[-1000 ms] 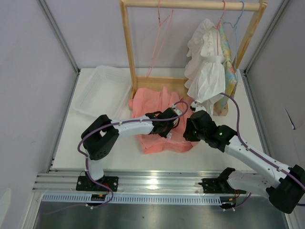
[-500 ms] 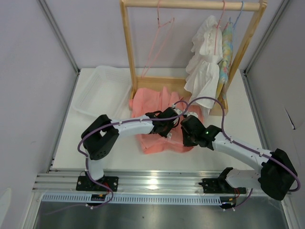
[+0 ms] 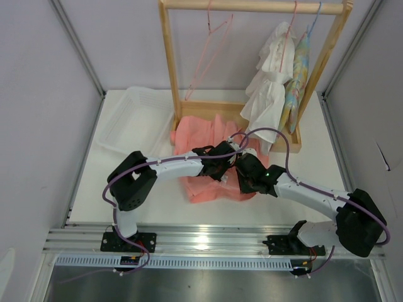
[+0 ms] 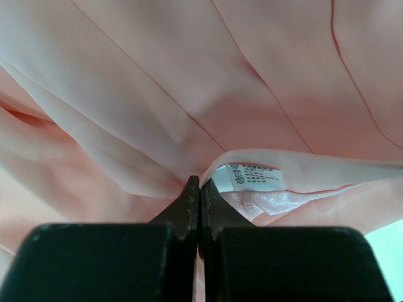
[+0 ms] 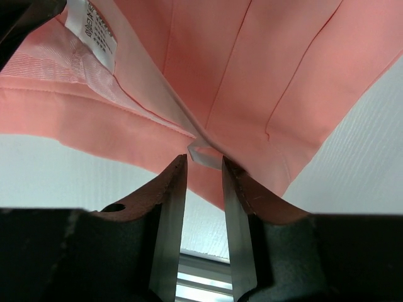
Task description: Place the skirt on the hanger
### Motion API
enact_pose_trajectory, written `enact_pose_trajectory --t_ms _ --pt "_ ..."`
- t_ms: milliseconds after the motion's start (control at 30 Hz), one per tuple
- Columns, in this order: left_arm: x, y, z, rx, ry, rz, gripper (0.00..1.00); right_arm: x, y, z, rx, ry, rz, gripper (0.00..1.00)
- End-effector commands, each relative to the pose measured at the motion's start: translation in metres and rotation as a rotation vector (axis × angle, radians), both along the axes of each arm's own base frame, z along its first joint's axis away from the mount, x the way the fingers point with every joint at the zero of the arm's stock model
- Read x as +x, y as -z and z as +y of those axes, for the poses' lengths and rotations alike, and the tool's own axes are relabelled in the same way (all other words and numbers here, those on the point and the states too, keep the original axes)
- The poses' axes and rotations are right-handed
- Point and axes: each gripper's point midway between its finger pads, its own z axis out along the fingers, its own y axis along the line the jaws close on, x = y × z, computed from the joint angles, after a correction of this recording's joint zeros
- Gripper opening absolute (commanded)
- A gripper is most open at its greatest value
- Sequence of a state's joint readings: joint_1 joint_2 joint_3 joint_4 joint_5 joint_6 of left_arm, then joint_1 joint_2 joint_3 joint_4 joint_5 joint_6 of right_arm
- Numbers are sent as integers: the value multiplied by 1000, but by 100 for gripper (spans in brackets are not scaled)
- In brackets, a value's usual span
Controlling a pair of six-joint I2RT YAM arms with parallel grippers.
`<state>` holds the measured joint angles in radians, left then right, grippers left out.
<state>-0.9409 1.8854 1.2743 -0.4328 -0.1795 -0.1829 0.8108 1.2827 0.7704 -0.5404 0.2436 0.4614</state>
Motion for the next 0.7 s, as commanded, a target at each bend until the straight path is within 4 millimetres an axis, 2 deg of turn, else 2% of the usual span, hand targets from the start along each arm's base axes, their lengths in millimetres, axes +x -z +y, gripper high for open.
enact_pose_trajectory --t_ms 0,200,500,667 --pt "10 -12 -13 -43 7 -19 0 13 -8 4 -13 -3 -59 34" --pt "9 -13 -14 -45 11 -18 0 16 -4 0 -63 4 -68 34" --pt "8 -13 -13 -44 15 -16 0 23 -6 2 -99 6 -92 27" --pt "7 -11 -11 -36 19 -13 0 22 -8 1 -107 15 -83 18"
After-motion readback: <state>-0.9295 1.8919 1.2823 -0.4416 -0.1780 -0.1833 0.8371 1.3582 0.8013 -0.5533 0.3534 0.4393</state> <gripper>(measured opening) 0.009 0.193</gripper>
